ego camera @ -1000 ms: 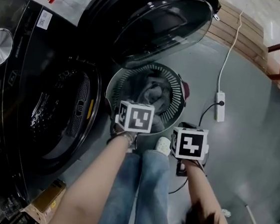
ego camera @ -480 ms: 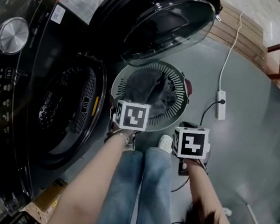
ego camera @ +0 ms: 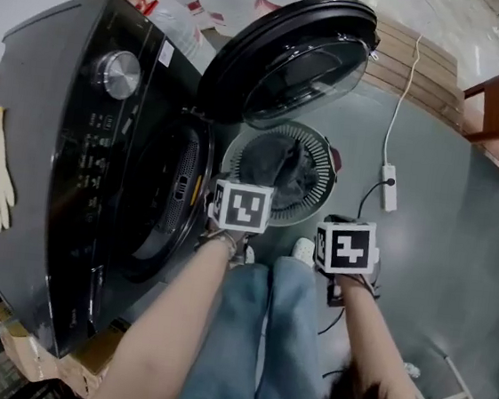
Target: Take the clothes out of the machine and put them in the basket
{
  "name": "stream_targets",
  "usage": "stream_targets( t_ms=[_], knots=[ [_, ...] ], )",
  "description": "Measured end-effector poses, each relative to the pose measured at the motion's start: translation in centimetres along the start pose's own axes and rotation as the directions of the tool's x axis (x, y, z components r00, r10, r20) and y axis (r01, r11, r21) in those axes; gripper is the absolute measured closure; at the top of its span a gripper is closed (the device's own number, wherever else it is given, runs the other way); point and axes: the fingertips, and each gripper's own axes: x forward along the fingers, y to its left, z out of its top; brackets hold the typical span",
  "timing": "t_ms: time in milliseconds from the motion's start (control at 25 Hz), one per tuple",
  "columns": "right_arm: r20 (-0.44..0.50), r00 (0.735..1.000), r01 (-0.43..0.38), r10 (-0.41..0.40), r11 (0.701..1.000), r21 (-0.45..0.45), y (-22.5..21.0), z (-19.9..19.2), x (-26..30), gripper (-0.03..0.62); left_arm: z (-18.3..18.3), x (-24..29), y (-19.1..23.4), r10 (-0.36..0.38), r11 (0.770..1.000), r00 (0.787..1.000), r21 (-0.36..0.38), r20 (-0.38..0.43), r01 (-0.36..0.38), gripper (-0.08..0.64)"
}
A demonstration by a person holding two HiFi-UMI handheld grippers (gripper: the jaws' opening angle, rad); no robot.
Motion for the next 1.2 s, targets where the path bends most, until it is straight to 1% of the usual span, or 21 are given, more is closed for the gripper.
stream_targets(
  t_ms=[120,240,360,440,560,640,760,880,960,1040,1120,1200],
  knots=[
    [0.000,1.000,-0.021,0.021,1.000,-0.002,1.3,0.6,-2.6,0.589,0.8,-2.7,0.2,0.005,1.000,1.000,0.016,0.012,-0.005,0.137],
    [0.003,0.999,-0.041,0.041,0.999,0.008,2.4,1.2,-5.3,0.591,1.5,-5.0,-0.1,-0.022,1.000,1.000,0.007,0.019,0.022,0.137],
    [0.019,0.999,-0.046,0.045,0.999,0.016,2.8,2.0,-8.2,0.591,2.6,-7.6,-0.5,-0.038,0.999,0.998,0.004,0.045,0.038,0.137],
    [0.036,0.998,-0.045,0.045,0.999,0.016,2.8,2.5,-10.1,0.591,3.5,-9.4,-0.7,-0.047,0.998,0.996,0.041,0.074,0.044,0.137],
    [0.060,0.997,-0.040,0.039,0.999,0.016,2.6,3.3,-12.6,0.591,4.3,-11.5,-0.6,-0.054,0.989,0.993,0.146,0.104,0.038,0.137],
    [0.075,0.996,-0.040,0.038,0.999,0.019,2.7,3.7,-13.8,0.591,4.5,-12.3,-0.3,-0.059,0.980,0.992,0.194,0.113,0.037,0.137],
    [0.096,0.995,-0.043,0.040,0.999,0.027,2.9,4.3,-15.2,0.591,5.4,-13.1,0.3,-0.061,0.970,0.989,0.243,0.136,0.026,0.137],
    [0.121,0.992,-0.045,0.039,0.998,0.045,3.0,5.0,-16.2,0.591,6.6,-13.6,0.5,-0.067,0.963,0.985,0.269,0.160,0.022,0.137],
    [0.129,0.991,-0.042,0.035,0.998,0.053,3.2,5.2,-16.9,0.591,7.0,-14.4,0.4,-0.074,0.970,0.981,0.242,0.179,0.029,0.137],
    [0.137,0.990,-0.038,0.032,0.998,0.046,3.5,5.5,-17.6,0.591,7.3,-15.6,0.2,-0.086,0.984,0.976,0.170,0.202,0.051,0.137],
    [0.151,0.988,-0.036,0.031,0.999,0.034,3.6,6.0,-18.5,0.591,7.6,-16.9,-0.1,-0.093,0.992,0.970,0.104,0.223,0.071,0.137],
    [0.170,0.985,-0.032,0.029,0.999,0.019,3.4,6.6,-19.6,0.591,7.7,-18.3,-0.1,-0.074,0.996,0.971,0.070,0.226,0.060,0.138]
  ],
)
